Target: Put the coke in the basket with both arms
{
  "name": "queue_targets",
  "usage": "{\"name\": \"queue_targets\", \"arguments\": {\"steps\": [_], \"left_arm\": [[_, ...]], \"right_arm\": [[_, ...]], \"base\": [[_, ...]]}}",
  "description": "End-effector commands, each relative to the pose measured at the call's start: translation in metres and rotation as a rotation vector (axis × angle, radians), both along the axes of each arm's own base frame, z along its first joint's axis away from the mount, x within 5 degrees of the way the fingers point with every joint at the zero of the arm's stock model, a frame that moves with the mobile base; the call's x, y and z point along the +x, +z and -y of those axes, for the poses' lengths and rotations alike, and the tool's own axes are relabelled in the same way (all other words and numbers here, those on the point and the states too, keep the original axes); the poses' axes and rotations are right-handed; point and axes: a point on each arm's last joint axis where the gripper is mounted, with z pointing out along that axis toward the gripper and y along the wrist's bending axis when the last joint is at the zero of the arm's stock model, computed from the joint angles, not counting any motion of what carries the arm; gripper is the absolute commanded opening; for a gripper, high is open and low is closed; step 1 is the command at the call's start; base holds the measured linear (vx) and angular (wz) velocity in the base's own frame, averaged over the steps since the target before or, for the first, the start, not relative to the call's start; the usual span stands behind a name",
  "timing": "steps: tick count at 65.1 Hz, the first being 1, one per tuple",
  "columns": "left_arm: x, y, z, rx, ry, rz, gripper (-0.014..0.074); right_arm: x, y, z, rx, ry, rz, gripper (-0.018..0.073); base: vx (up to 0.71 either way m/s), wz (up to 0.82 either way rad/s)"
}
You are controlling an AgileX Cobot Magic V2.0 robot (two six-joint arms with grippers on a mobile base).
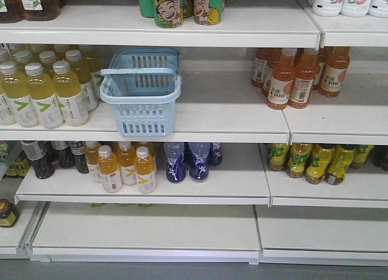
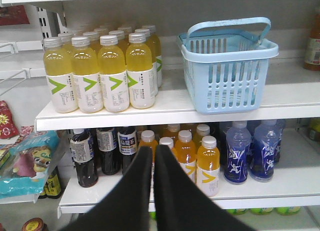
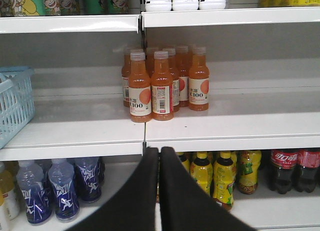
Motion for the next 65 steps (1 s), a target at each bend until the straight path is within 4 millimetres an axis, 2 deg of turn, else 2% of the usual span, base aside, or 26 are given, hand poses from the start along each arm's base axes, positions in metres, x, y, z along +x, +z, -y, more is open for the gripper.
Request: {"name": "queue_targets", "arguments": {"steps": [1, 65], "left_arm": [[-0.0023, 0.0187, -0.0001, -0.001, 0.0, 0.121, -0.0006], [-0.0023, 0.0187, -0.0001, -0.001, 0.0, 0.121, -0.0006]], "right_arm": [[-0.0008, 0.0045, -0.0008, -0.026, 0.006, 0.071, -0.0005], [-0.0008, 0.0045, -0.0008, -0.026, 0.006, 0.071, -0.0005]], "base": [[0.1, 0.0], [0.05, -0.01]]}}
